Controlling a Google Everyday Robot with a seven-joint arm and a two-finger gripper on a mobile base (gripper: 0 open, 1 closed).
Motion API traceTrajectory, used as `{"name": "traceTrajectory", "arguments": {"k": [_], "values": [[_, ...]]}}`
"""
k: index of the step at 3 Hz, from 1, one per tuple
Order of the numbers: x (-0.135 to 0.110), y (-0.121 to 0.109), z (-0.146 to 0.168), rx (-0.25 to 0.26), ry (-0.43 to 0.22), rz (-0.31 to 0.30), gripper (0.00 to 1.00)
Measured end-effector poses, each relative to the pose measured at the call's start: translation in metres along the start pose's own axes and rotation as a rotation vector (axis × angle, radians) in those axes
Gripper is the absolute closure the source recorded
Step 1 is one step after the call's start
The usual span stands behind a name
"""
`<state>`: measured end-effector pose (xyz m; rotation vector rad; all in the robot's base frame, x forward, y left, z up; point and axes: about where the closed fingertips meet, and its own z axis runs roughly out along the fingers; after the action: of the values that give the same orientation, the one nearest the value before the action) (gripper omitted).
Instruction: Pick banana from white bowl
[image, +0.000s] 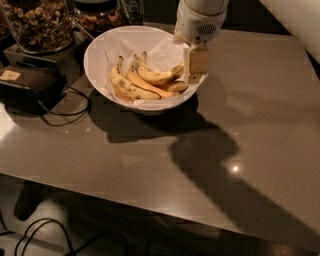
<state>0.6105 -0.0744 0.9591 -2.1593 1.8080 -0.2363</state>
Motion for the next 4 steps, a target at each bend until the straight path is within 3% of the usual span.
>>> {"name": "traceTrajectory", "arguments": {"k": [1,2,4], "values": [[-0.002,0.000,-0.006,0.015,0.009,-0.030,0.24],[-0.004,-0.010,-0.028,0.051,0.013,-0.066,0.18],[-0.005,-0.034,-0.055,0.105,0.041,-0.131,0.17]]}}
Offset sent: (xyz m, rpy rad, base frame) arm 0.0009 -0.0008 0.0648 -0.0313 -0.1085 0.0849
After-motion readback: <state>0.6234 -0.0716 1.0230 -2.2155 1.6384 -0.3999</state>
